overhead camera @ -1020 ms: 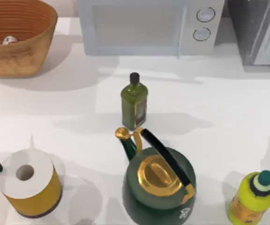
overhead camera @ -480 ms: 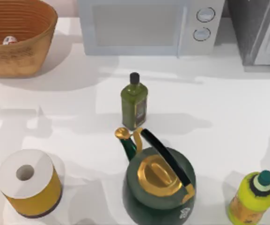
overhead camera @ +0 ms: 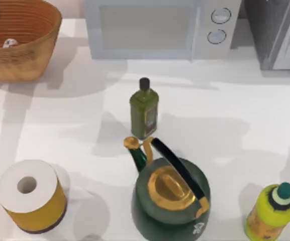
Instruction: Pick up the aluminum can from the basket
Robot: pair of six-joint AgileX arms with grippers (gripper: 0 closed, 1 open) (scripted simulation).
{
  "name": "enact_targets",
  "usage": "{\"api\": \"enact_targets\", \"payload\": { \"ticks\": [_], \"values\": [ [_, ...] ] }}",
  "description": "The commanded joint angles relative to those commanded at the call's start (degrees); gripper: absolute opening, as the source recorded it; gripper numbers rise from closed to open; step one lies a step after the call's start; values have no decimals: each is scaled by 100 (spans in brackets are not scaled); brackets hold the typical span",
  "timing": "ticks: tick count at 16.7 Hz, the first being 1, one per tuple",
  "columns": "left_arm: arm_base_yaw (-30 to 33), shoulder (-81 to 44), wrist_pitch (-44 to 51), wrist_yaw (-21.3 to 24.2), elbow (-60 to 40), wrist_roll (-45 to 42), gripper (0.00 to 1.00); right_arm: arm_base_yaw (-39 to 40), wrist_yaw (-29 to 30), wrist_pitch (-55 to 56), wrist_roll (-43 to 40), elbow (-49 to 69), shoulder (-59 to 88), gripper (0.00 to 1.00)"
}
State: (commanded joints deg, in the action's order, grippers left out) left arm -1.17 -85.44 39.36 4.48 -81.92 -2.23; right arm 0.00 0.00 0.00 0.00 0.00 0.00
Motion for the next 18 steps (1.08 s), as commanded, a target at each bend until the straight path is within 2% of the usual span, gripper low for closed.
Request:
{"api": "enact_targets", "payload": {
  "ticks": [5, 10, 14, 18],
  "values": [
    [-95, -2849, 1259, 39, -2649, -99, 100, 0, 0, 0, 0, 0, 0, 100],
    [-180, -4989, 2184, 37, -4611, -177, 100, 0, 0, 0, 0, 0, 0, 100],
    [-214, -5807, 2536, 27, -5374, -204, 100, 0, 0, 0, 0, 0, 0, 100],
    [-216, -5868, 2563, 25, -5432, -206, 100, 0, 0, 0, 0, 0, 0, 100]
  ]
}}
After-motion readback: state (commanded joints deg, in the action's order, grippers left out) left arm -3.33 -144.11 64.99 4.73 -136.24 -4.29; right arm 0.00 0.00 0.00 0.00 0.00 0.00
